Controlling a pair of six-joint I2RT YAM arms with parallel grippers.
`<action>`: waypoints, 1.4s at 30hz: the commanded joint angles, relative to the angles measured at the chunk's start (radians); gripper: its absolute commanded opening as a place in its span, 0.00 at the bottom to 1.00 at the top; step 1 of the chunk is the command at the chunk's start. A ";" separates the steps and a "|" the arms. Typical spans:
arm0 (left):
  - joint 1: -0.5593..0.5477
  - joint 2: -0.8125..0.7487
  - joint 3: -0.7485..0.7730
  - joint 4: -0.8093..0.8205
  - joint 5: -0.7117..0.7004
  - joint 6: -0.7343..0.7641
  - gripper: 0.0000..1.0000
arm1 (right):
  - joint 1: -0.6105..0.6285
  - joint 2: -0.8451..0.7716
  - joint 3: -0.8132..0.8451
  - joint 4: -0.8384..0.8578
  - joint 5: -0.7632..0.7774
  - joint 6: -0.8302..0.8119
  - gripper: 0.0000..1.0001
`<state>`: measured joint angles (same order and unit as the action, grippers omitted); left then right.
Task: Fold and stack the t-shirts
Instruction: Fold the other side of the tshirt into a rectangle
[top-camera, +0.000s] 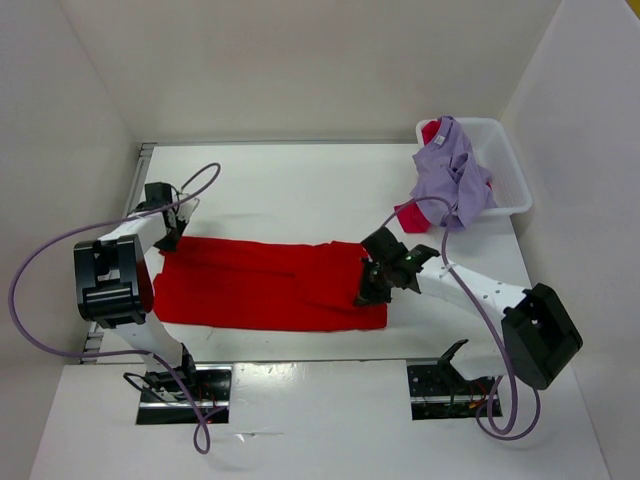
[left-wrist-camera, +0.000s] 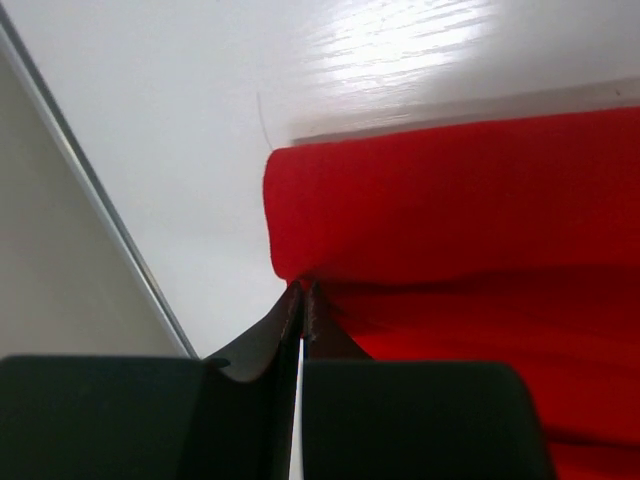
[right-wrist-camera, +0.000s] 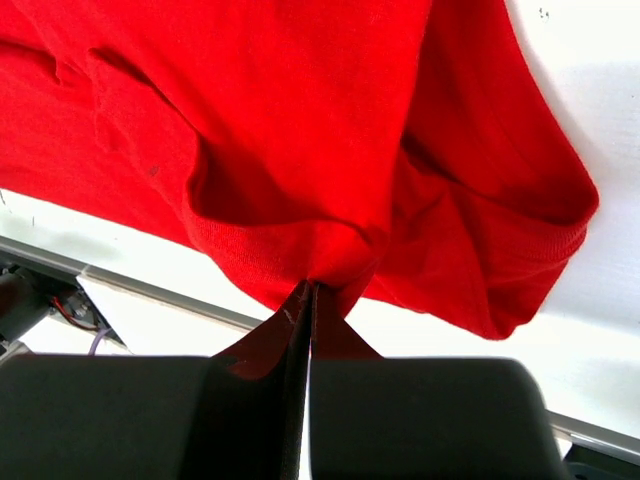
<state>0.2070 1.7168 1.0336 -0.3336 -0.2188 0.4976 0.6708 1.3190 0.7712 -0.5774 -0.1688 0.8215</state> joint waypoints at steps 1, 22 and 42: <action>0.014 -0.023 0.043 0.038 -0.033 0.015 0.00 | 0.009 0.016 -0.009 0.033 0.012 -0.002 0.00; 0.003 -0.059 -0.014 -0.005 0.015 0.006 0.06 | 0.064 -0.106 0.214 0.017 0.170 -0.071 0.49; 0.003 -0.080 -0.053 -0.013 -0.077 -0.024 0.18 | 0.092 0.497 0.504 0.117 0.052 -0.257 0.58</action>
<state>0.2111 1.6619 0.9874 -0.3401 -0.2832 0.4900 0.7532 1.8057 1.2312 -0.5079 -0.0990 0.5919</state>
